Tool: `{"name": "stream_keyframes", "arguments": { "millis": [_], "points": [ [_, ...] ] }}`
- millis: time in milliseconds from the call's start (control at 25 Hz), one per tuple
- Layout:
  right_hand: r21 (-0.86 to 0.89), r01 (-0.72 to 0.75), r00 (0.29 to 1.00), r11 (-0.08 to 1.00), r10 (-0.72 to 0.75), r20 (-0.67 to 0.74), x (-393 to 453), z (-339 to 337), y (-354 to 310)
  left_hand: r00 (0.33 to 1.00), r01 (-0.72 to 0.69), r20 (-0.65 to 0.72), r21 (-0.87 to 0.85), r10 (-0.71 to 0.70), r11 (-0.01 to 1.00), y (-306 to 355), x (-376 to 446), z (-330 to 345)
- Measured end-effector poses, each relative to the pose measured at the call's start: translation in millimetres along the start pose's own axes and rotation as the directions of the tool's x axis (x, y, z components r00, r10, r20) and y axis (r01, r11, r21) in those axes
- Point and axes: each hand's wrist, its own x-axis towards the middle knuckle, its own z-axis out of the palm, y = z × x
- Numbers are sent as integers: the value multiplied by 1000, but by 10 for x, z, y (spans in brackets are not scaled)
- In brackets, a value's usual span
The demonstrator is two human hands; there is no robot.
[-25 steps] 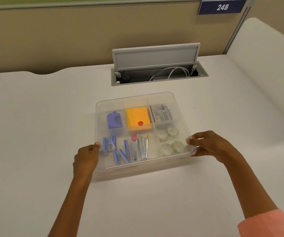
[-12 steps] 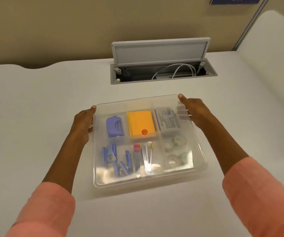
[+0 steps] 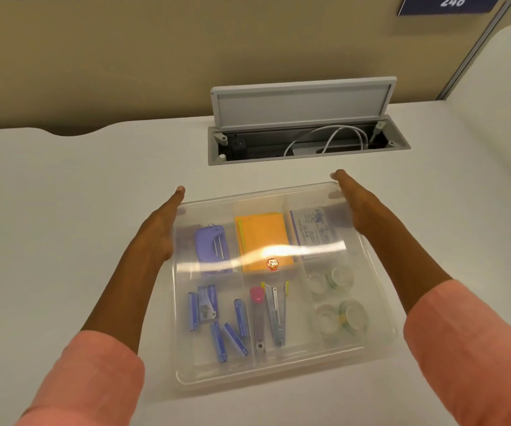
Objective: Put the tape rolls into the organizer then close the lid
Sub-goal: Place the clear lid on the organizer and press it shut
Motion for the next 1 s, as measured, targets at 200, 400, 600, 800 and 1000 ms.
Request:
{"name": "stream_keyframes", "arguments": {
  "millis": [200, 400, 600, 800, 1000],
  "points": [
    [-102, 64, 998, 993, -66, -13, 19, 113, -73, 995, -81, -62, -62, 78, 995, 14, -38, 48],
    [-102, 76, 997, 992, -79, -25, 110, 96, 25, 994, -92, -52, 36, 93, 995, 6, -37, 95],
    [-151, 96, 995, 984, -95, 14, 126, 139, 99, 966, -230, -80, 174, 246, 958, -49, -22, 174],
    [-160, 97, 995, 982, -98, 3, 169, 149, 109, 961, -213, -129, 216, 245, 953, -54, 19, 176],
    [-295, 166, 963, 941, -219, -156, 227, 189, 135, 925, -293, -153, 302, 349, 907, -55, -19, 186]
  ]
}}
